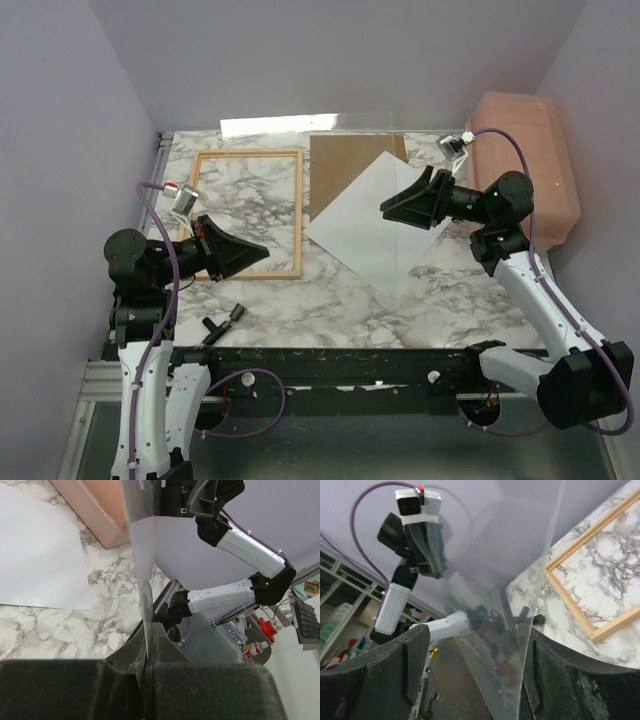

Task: Put the photo into the frame
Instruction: Adjust the photo frame item.

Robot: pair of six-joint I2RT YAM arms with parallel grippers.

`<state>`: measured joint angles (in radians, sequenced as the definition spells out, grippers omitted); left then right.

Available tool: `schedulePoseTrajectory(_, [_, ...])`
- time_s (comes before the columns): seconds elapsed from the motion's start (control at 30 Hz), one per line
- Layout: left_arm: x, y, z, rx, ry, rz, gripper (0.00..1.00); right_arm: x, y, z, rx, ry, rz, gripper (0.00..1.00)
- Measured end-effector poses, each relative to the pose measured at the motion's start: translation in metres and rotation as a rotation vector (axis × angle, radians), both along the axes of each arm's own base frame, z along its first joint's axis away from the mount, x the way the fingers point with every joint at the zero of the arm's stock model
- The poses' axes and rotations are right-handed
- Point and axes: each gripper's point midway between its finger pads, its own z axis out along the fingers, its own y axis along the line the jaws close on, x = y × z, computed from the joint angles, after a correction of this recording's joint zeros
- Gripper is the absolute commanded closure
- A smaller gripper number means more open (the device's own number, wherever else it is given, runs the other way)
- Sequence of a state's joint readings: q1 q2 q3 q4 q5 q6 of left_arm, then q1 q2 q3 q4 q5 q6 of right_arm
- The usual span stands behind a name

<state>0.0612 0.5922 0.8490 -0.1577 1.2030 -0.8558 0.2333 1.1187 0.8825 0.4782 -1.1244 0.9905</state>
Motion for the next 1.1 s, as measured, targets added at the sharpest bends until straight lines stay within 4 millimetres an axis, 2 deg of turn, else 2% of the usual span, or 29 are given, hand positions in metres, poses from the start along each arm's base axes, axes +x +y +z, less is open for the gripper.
schedulePoseTrajectory(0.1, [0.004,0.001,-0.004,-0.002,0.011,0.015,1.0,-0.007,-0.002,0.009,0.016,-0.02,0.012,0.33])
schedulePoseTrajectory(0.17, [0.007,0.001,-0.006,-0.004,0.016,0.028,1.0,-0.011,-0.003,0.013,0.021,-0.028,0.024,0.38])
schedulePoseTrajectory(0.33, [0.015,0.004,-0.01,-0.015,0.022,0.068,1.0,-0.016,-0.003,0.015,0.023,-0.022,0.034,0.37])
schedulePoseTrajectory(0.37, [0.016,0.004,-0.011,-0.019,0.024,0.073,1.0,-0.016,-0.003,0.015,0.023,-0.02,0.034,0.33])
schedulePoseTrajectory(0.43, [0.019,0.005,-0.01,-0.028,0.023,0.088,1.0,-0.016,-0.003,0.014,0.019,-0.011,0.033,0.18])
schedulePoseTrajectory(0.57, [0.021,0.006,-0.007,-0.046,0.006,0.111,1.0,-0.016,-0.004,0.008,0.005,0.012,0.034,0.13])
schedulePoseTrajectory(0.8, [0.026,0.007,-0.004,-0.086,-0.002,0.137,1.0,-0.018,-0.004,0.003,-0.003,0.039,0.04,0.14])
schedulePoseTrajectory(0.9, [0.029,0.007,-0.005,-0.112,0.005,0.139,1.0,-0.02,-0.004,-0.006,-0.005,0.062,0.041,0.15])
schedulePoseTrajectory(1.1, [0.031,0.007,-0.002,-0.16,0.007,0.139,1.0,-0.022,-0.004,-0.032,-0.002,0.138,0.038,0.28])
